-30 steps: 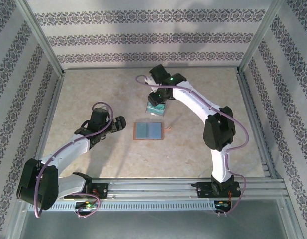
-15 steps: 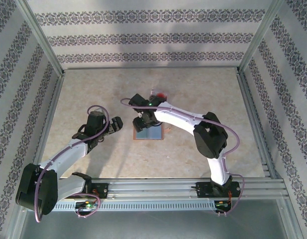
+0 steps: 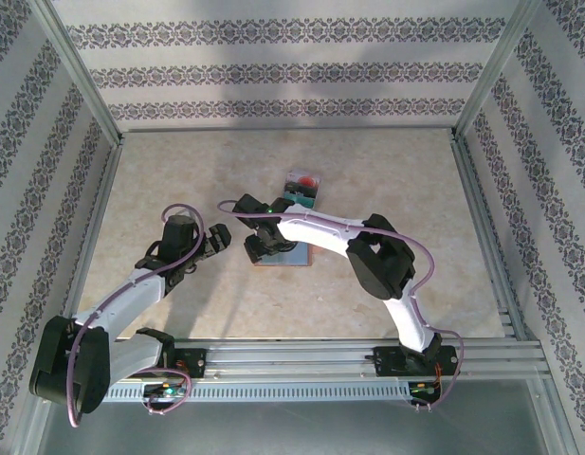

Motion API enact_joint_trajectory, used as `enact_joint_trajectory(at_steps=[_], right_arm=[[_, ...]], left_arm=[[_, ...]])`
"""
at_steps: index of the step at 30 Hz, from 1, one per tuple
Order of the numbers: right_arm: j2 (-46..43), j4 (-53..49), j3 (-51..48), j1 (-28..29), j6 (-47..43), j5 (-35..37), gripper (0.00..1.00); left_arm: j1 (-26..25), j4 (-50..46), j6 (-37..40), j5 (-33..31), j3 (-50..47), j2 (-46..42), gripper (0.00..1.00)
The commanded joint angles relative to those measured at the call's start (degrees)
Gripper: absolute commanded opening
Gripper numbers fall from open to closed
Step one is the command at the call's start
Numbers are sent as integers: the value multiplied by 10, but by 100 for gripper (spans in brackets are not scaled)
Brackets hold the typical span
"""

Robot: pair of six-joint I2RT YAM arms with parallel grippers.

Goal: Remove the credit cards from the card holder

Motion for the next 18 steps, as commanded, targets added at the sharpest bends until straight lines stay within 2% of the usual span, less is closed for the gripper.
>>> enact_joint_trajectory(at_steps=[1, 9, 18], right_arm=[[17, -4, 14, 0, 13, 27, 70], [39, -4, 16, 0, 9, 29, 69], [40, 11, -15, -4, 12, 10, 62]], left_arm=[[10, 15, -8, 8, -8, -11, 99], [13, 18, -11, 15, -9, -8, 99], [17, 17, -12, 19, -8, -7, 99]])
